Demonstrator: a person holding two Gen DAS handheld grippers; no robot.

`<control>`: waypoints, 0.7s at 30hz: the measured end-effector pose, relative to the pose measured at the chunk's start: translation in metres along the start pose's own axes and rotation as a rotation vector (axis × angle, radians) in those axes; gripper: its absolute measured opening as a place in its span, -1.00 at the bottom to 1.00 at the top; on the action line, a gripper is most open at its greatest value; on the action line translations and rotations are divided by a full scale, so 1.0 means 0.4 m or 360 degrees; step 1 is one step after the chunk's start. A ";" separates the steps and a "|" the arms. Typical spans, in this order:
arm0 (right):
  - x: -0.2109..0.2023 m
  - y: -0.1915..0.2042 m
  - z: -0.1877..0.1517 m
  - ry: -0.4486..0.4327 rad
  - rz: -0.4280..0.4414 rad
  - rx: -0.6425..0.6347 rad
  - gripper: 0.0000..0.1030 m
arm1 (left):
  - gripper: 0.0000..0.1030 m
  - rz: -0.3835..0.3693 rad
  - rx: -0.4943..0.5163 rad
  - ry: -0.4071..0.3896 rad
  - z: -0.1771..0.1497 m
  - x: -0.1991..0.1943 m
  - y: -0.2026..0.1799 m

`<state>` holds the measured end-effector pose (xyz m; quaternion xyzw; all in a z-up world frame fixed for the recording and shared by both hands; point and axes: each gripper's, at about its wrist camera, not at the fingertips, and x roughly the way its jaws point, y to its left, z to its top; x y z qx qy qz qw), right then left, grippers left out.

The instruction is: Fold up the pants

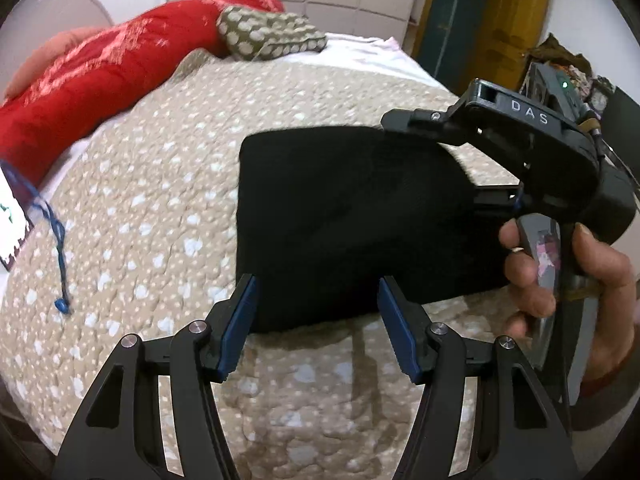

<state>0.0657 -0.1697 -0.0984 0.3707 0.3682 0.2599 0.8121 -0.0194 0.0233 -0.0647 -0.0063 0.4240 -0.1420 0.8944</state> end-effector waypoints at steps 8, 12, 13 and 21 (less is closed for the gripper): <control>-0.057 0.029 -0.039 -0.0007 -0.0165 -0.0309 -0.77 | 0.19 0.0006 -0.0011 -0.0032 0.022 -0.018 0.010; -0.166 0.053 -0.029 -0.0136 -0.0158 -0.0382 -0.78 | 0.19 0.0002 0.0015 -0.0133 0.052 -0.056 -0.006; -0.194 0.050 -0.029 -0.0142 -0.0172 -0.0390 -0.78 | 0.19 0.0008 0.0028 -0.0151 0.057 -0.059 -0.013; -0.194 -0.103 -0.039 -0.0067 -0.0694 -0.0321 -0.29 | 0.19 0.0071 0.0101 -0.0054 0.099 0.042 -0.069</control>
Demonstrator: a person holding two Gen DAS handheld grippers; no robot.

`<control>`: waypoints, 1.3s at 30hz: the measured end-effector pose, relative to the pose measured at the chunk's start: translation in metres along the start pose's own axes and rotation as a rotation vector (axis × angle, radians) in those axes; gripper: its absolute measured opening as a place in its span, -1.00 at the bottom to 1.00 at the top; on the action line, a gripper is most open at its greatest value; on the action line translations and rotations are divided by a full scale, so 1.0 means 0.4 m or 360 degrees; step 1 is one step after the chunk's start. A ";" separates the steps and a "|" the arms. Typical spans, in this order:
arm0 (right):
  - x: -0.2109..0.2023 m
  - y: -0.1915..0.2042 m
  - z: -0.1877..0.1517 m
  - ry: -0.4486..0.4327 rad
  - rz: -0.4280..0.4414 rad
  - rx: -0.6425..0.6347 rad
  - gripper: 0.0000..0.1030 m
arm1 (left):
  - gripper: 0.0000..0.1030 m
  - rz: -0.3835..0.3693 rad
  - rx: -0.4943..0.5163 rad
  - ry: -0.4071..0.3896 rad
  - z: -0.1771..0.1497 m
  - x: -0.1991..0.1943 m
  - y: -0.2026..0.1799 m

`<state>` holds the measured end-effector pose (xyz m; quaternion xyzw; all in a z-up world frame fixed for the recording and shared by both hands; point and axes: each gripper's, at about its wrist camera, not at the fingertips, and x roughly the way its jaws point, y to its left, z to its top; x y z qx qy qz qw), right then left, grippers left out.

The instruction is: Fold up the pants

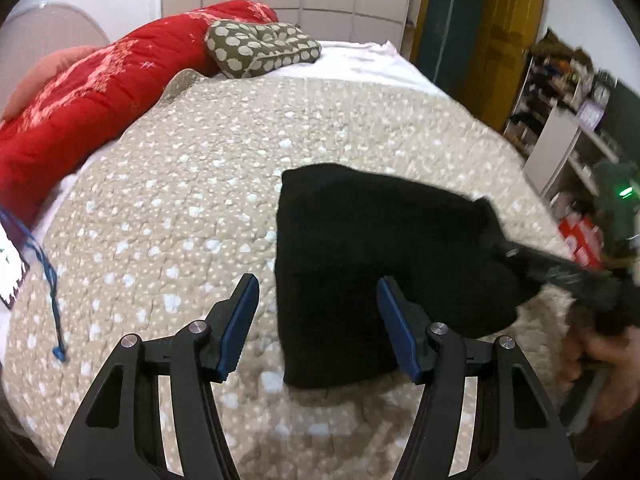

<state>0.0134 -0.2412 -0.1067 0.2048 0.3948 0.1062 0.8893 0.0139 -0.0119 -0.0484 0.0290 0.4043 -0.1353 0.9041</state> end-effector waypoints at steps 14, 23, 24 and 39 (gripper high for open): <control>0.053 0.020 0.068 -0.0046 -0.0533 -0.0251 -0.53 | 0.26 0.0104 -0.0132 0.0082 0.059 0.133 0.031; -0.129 -0.005 0.040 -0.0207 -0.0064 -0.0062 -0.55 | 0.36 0.0136 -0.0139 0.0057 0.045 0.099 0.031; -0.136 0.036 0.037 -0.0198 0.0009 -0.0144 -0.55 | 0.36 0.0154 -0.0135 0.0053 0.037 0.090 0.029; -0.100 0.080 -0.043 -0.0058 0.0001 -0.0335 -0.49 | 0.38 0.0114 -0.0195 0.0075 0.022 0.071 0.036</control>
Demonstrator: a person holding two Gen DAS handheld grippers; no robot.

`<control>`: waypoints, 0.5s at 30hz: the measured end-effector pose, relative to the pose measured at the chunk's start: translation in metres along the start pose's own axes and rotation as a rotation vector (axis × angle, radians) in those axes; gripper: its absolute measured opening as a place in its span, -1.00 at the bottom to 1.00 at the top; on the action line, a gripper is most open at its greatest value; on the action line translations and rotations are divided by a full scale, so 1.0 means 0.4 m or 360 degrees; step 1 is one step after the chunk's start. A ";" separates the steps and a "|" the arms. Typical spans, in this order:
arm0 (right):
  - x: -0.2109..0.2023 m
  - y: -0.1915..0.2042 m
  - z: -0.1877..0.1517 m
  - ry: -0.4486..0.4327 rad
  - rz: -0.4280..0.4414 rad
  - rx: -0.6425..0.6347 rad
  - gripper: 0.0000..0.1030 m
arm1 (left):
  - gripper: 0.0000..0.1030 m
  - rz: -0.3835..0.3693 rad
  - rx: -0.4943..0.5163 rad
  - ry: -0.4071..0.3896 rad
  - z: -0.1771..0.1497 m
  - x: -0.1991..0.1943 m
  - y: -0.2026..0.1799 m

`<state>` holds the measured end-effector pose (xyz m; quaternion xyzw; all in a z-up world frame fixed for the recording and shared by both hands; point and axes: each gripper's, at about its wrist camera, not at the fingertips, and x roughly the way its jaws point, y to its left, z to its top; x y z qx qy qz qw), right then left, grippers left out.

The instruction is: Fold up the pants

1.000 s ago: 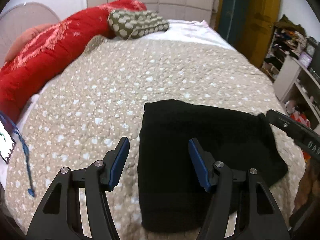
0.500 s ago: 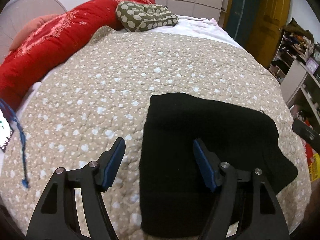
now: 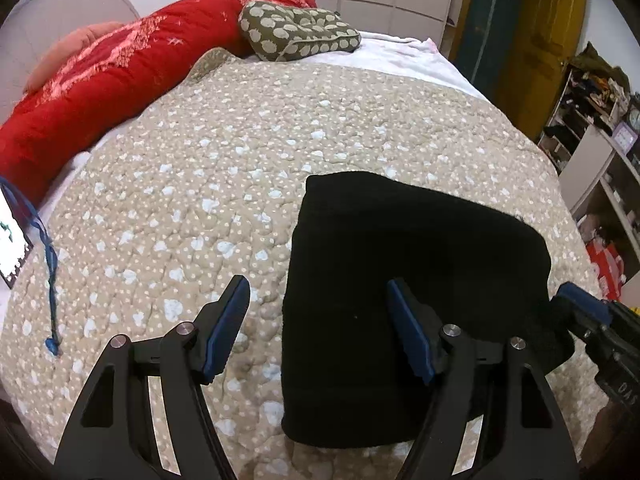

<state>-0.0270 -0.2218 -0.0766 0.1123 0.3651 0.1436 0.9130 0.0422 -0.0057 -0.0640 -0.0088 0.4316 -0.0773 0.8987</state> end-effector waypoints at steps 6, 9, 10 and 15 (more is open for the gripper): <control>0.027 0.027 0.013 -0.0026 0.0051 0.0062 -0.17 | 0.38 -0.0021 -0.0028 0.0049 0.003 0.033 -0.003; 0.080 0.026 0.007 0.0032 -0.0063 0.0014 -0.20 | 0.38 -0.0040 -0.0029 0.0048 0.006 0.038 -0.008; 0.085 0.018 0.002 0.0020 -0.0095 0.0014 -0.20 | 0.38 -0.0041 -0.0027 0.0049 0.008 0.042 -0.011; 0.086 0.009 0.045 0.0004 -0.0194 0.0026 -0.20 | 0.38 -0.0056 -0.0027 0.0069 0.022 0.057 -0.015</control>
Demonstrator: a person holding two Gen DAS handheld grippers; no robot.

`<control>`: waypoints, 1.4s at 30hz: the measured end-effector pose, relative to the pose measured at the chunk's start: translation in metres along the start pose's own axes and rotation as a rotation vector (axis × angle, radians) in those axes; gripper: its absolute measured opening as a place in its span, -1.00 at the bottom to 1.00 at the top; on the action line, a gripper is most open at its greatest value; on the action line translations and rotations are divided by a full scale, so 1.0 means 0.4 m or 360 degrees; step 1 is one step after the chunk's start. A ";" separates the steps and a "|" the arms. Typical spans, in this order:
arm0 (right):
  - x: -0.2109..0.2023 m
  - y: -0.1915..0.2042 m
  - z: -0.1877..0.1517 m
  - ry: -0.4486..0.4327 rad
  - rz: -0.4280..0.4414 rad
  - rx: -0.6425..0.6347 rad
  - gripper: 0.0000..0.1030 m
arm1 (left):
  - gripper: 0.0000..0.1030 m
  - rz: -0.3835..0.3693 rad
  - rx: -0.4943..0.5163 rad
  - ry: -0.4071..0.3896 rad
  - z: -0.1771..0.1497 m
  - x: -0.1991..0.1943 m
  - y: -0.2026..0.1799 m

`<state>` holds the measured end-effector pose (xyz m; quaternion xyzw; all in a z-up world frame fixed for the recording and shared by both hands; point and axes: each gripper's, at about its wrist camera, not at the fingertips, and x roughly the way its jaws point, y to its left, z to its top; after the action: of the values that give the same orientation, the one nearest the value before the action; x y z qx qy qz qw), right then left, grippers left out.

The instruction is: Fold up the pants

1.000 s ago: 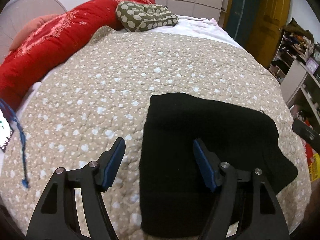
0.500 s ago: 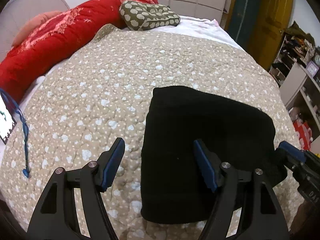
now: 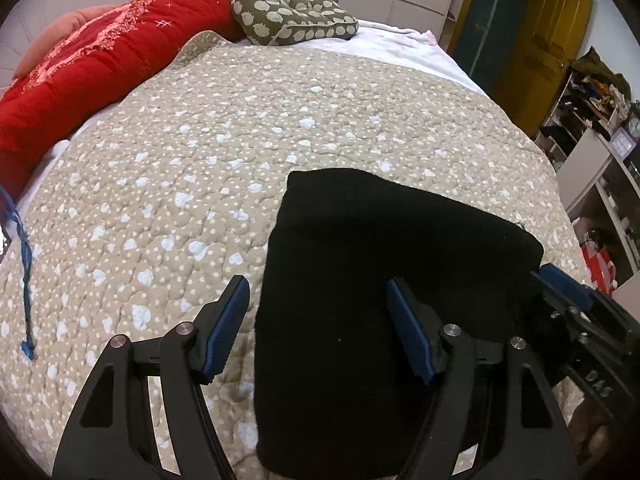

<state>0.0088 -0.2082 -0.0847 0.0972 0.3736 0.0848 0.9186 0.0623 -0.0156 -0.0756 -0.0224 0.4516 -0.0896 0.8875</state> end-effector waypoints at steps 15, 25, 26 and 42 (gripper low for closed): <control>-0.051 0.011 -0.083 0.0057 0.0249 -0.0046 -0.19 | 0.54 0.0001 -0.0034 -0.0001 -0.011 -0.006 0.008; -0.023 -0.099 -0.062 0.0018 0.0373 0.0384 0.12 | 0.54 -0.0225 -0.0197 0.0015 -0.009 -0.037 0.100; -0.009 -0.102 -0.061 0.0032 0.0379 0.0388 0.13 | 0.54 -0.0240 -0.0207 0.0037 -0.009 -0.029 0.106; 0.053 -0.086 -0.016 -0.0043 0.0495 0.0344 -0.28 | 0.12 -0.0385 -0.0070 0.0033 0.020 0.017 0.017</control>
<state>0.0223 -0.2361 -0.1116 0.2529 0.3487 0.1838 0.8836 0.0735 -0.0104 -0.0770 -0.0952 0.4565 -0.1862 0.8648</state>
